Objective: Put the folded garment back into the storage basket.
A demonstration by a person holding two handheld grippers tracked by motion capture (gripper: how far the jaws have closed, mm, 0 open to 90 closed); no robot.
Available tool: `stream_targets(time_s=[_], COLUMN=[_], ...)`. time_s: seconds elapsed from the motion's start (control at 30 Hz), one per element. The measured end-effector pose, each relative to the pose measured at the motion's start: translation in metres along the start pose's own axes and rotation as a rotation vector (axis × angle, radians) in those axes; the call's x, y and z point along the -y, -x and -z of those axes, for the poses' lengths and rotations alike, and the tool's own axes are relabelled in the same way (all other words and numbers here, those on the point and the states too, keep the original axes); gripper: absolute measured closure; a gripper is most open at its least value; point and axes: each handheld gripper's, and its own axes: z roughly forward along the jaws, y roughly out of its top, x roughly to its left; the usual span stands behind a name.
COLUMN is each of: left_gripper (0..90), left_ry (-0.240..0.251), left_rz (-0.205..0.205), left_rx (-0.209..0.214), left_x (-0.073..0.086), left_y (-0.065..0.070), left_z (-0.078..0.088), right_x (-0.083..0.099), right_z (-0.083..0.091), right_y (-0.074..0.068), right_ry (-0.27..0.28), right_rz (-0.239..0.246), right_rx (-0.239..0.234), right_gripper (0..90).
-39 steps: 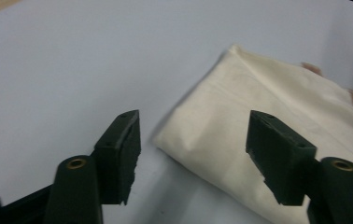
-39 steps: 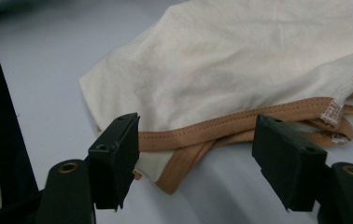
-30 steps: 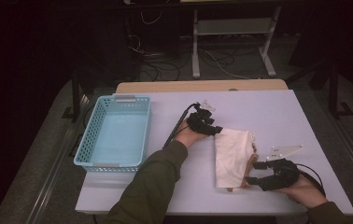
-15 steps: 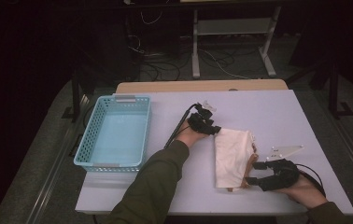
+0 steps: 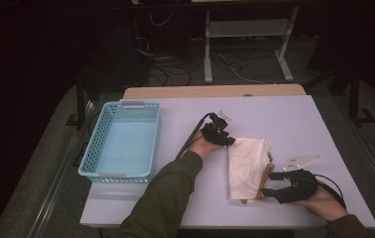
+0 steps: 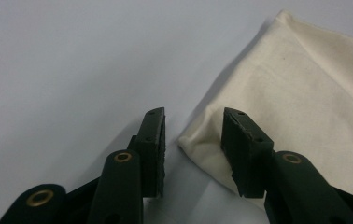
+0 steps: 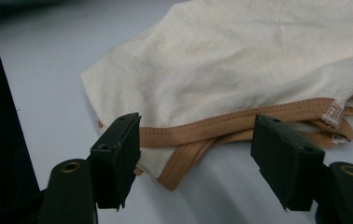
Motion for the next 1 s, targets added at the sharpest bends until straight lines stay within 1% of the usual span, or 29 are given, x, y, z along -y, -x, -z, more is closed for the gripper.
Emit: stream_targets(time_s=[0.03, 0.07, 0.1, 0.17, 0.2, 0.23, 0.27, 0.33, 0.37, 0.4, 0.47, 0.5, 0.53, 0.57, 0.67, 0.73, 0.8, 0.9, 1.0], left_gripper=[62.1, 64.1, 65.6, 70.2, 73.0, 75.0, 78.0, 81.8, 83.2, 84.0, 85.5, 86.0, 86.2, 86.2, 86.3, 86.3, 86.3, 86.3, 86.3], left_ry=[0.006, 0.006, -0.003, -0.001, -0.001, -0.006, -0.007, -0.007, -0.007, -0.009, -0.006, -0.003, 0.008, 0.008, 0.025, 0.026, 0.034, 0.044, 0.046], left_rz=[0.008, 0.008, 0.001, 0.007, 0.007, 0.019, 0.023, 0.022, 0.015, 0.008, 0.008, 0.003, 0.013, 0.013, 0.011, 0.009, -0.006, 0.001, -0.002], left_rx=[0.003, 0.003, 0.018, 0.039, 0.039, 0.057, 0.067, 0.07, 0.073, 0.072, 0.07, 0.062, 0.054, 0.054, 0.033, 0.025, 0.015, 0.009, 0.008], left_x=[0.0001, 0.0001, 0.0001, 0.0003, 0.0003, 0.0003, 0.0004, 0.0004, 0.0003, 0.0001, 0.0001, -0.0004, -0.0004, -0.0004, -0.0003, -0.0003, 0.0001, 0.0001, 0.0009], left_y=[0.0007, 0.0007, 0.0002, -0.0006, -0.0006, -0.001, -0.001, -0.001, -0.0008, -0.0007, -0.0003, -0.0004, 0.0, 0.0, -0.0039, -0.0045, -0.0061, -0.0073, -0.0081], left_z=[-0.0005, -0.0005, 0.0001, -0.0002, -0.0002, -0.0002, -0.0003, -0.0003, -0.0003, 0.0, 0.0, 0.0005, 0.0003, 0.0003, 0.0015, 0.0014, 0.0006, -0.0001, -0.0013], right_x=[0.0, -0.0001, -0.0001, -0.0001, -0.0001, -0.0001, -0.0001, -0.0002, -0.0004, -0.0004, -0.0002, -0.0001, -0.0001, -0.0002, -0.0006, -0.0007, -0.0012, -0.0021, -0.004], right_z=[-0.0001, -0.0001, -0.0001, 0.0, 0.0, 0.0001, 0.0001, 0.0003, 0.0005, 0.0005, 0.0005, 0.0005, 0.0005, 0.0006, 0.0008, 0.0007, -0.0001, -0.0006, -0.0017], right_y=[0.0, 0.0001, 0.0, -0.0001, -0.0001, -0.0002, -0.0002, -0.0002, -0.0002, -0.0003, -0.0003, -0.0004, -0.0005, -0.0009, -0.0017, -0.0019, -0.0033, -0.0052, -0.0074], right_ry=[0.0, 0.0, 0.0, 0.002, 0.002, 0.004, 0.005, 0.006, 0.005, 0.006, 0.006, 0.008, 0.008, 0.011, 0.019, 0.021, 0.022, 0.035, 0.05], right_rz=[0.0, 0.0, 0.0, -0.001, -0.001, 0.001, 0.001, 0.001, 0.002, 0.002, 0.004, 0.007, 0.009, 0.008, 0.017, 0.023, 0.033, 0.049, 0.073], right_rx=[0.0, 0.0, 0.0, 0.0, 0.0, 0.001, 0.002, 0.002, 0.002, 0.001, 0.0, -0.001, -0.003, -0.004, -0.014, -0.017, -0.03, -0.054, -0.085], right_gripper=[31.6, 31.7, 31.7, 31.7, 31.7, 31.8, 31.8, 31.9, 31.9, 31.9, 31.9, 31.9, 31.9, 31.9, 31.9, 31.9, 31.9, 31.9, 32.0])
